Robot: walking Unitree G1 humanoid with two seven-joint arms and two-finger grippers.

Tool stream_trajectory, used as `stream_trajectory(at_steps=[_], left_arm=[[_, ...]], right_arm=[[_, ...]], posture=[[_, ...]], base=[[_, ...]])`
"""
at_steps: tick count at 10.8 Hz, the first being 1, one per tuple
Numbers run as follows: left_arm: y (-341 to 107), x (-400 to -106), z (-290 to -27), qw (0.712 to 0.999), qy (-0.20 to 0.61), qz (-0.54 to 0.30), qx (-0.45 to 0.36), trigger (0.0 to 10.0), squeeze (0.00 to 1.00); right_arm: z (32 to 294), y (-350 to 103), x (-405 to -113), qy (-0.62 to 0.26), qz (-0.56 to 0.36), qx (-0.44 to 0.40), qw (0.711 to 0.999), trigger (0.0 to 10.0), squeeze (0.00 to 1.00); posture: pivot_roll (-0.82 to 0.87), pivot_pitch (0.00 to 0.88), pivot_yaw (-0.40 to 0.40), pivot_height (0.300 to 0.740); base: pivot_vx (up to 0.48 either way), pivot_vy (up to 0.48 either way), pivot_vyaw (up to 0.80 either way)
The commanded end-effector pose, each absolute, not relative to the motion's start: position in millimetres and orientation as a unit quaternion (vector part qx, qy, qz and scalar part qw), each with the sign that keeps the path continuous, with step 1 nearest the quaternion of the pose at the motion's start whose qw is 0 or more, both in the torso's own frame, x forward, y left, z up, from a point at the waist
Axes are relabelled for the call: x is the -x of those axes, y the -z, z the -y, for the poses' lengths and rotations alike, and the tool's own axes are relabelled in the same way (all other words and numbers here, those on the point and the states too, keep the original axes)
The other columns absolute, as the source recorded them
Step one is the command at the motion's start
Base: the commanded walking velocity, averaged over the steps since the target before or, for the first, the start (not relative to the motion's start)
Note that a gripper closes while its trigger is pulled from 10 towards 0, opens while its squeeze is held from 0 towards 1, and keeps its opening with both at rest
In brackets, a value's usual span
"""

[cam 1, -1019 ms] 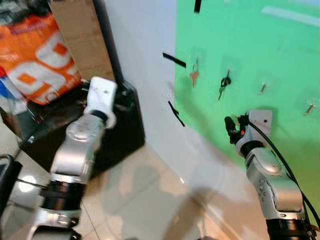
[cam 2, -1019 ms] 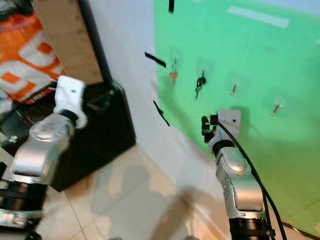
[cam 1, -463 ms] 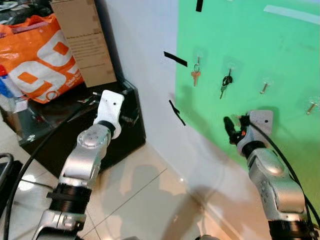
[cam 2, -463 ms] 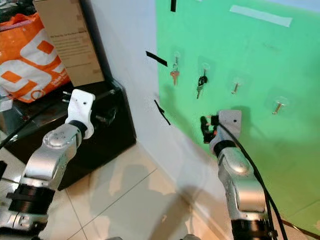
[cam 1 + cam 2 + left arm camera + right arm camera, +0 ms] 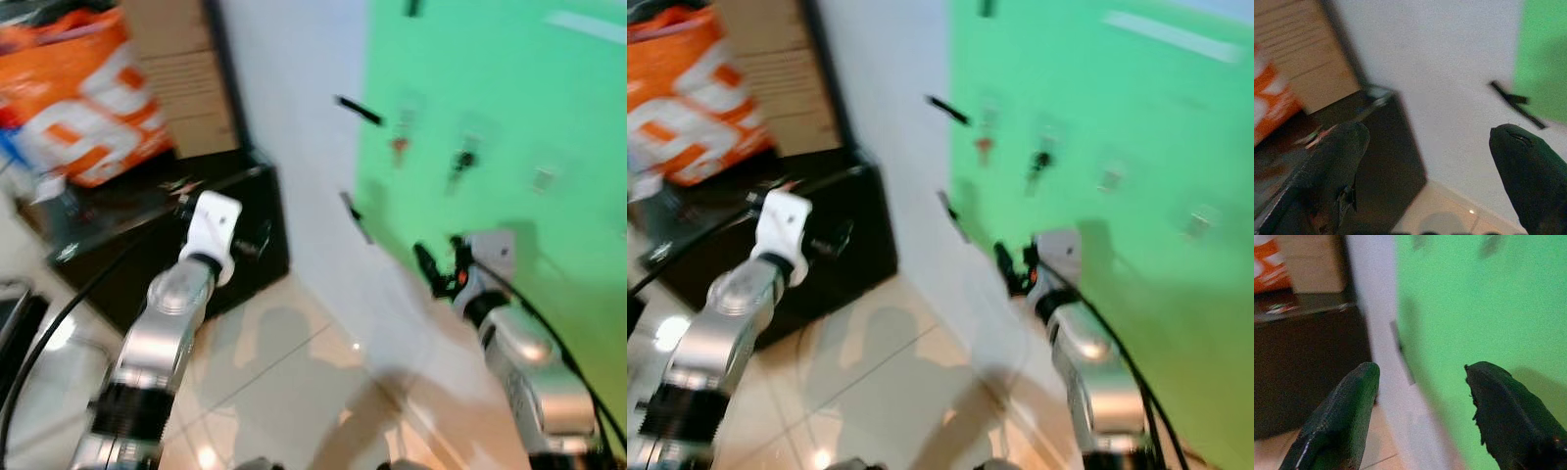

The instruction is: Hang keys on a hook

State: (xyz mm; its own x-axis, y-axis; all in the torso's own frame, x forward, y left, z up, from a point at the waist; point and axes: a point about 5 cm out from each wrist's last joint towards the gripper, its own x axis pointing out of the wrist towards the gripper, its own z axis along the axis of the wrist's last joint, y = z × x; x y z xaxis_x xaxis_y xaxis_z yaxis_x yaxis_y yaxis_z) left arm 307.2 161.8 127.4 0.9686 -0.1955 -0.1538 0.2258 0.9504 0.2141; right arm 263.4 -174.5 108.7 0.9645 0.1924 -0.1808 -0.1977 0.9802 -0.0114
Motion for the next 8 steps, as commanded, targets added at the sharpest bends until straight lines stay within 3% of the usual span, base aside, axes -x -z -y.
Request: stream_trajectory(at_steps=[1, 3, 7, 8], left_arm=[[-136, -307, -165, 0.987, 0.097, -0.053, -0.116, 10.0, 1.0], [-143, -303, -157, 0.988, 0.128, -0.022, -0.084, 10.0, 1.0], [-147, -299, -159, 0.993, 0.093, 0.005, -0.071, 10.0, 1.0], [-142, -298, -159, 0.99, 0.105, -0.009, -0.091, 10.0, 0.0]], right_arm=[[172, -115, -263, -0.111, -0.07, 0.017, 0.991, 10.0, 1.0], [174, -111, -264, -0.093, -0.072, 0.004, 0.993, 10.0, 1.0], [180, -117, -266, -0.011, -0.051, -0.056, 0.997, 10.0, 1.0], [179, -119, -265, -0.01, -0.049, -0.052, 0.997, 10.0, 1.0]], posture=[[-0.1, 0.0, 0.058, 0.74], [-0.1, 0.0, 0.053, 0.74], [-0.13, 0.0, 0.072, 0.74], [-0.12, 0.0, 0.075, 0.74]], base=[[0.0, 0.0, 0.8], [0.0, 0.0, 0.8], [0.0, 0.0, 0.8], [0.0, 0.0, 0.8]])
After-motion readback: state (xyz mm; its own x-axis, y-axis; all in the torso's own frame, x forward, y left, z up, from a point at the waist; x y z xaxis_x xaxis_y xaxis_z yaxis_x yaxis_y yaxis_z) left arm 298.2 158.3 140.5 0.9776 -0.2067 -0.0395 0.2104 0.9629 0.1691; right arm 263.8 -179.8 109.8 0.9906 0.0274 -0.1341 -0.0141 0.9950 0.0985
